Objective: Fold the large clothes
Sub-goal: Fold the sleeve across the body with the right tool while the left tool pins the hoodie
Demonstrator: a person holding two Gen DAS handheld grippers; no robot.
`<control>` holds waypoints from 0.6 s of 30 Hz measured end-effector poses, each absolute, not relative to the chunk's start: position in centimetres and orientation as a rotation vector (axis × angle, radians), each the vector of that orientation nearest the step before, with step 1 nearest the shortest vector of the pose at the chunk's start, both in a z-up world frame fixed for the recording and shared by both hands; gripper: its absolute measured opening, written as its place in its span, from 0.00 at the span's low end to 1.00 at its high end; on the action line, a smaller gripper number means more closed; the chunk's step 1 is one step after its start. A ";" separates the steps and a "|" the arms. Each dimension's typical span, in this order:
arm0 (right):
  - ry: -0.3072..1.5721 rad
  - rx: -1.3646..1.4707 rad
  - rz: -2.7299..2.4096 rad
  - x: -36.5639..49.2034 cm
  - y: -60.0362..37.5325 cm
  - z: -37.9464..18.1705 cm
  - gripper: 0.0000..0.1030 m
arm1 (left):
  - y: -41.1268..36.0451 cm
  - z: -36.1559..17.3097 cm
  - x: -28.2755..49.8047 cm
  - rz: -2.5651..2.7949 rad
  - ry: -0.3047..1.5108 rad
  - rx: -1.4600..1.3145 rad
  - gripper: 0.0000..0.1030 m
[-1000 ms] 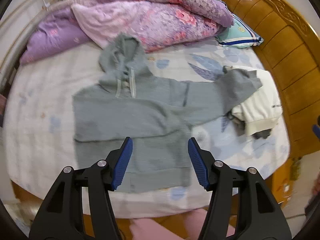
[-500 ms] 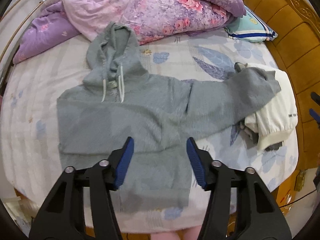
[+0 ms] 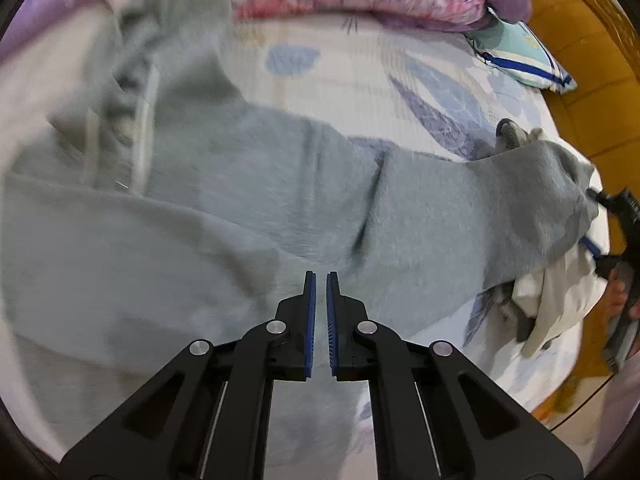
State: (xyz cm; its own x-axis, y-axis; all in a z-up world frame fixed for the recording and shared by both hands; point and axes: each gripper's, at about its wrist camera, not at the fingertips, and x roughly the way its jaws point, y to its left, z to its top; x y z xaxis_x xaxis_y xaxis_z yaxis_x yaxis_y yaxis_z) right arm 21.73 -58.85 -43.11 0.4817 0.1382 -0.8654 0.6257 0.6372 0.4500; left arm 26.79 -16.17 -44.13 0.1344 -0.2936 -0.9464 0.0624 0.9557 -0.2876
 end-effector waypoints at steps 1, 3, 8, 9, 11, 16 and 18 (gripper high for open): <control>1.031 0.862 -0.364 21.8 -58.8 -43.2 0.81 | -16.3 -45.2 27.1 -0.251 1.422 -0.205 0.06; 0.998 0.820 -0.370 22.0 -58.4 -42.7 0.65 | -16.5 -47.0 27.7 -0.235 1.432 -0.212 0.06; 0.950 0.709 -0.358 22.5 -57.2 -41.0 0.08 | -17.6 -51.2 28.1 -0.238 1.497 -0.210 0.05; 0.934 0.683 -0.355 22.4 -56.9 -40.3 0.08 | -17.6 -51.2 28.1 -0.239 1.484 -0.209 0.05; 0.883 0.623 -0.331 22.0 -55.7 -37.8 0.08 | -17.8 -51.2 28.0 -0.240 1.470 -0.191 0.04; 0.745 0.606 -0.226 21.4 -52.9 -30.4 0.08 | -18.0 -51.6 28.3 -0.246 1.452 -0.157 0.03; 0.689 0.586 -0.181 21.6 -51.2 -27.1 0.08 | -18.3 -51.8 28.5 -0.244 1.439 -0.157 0.02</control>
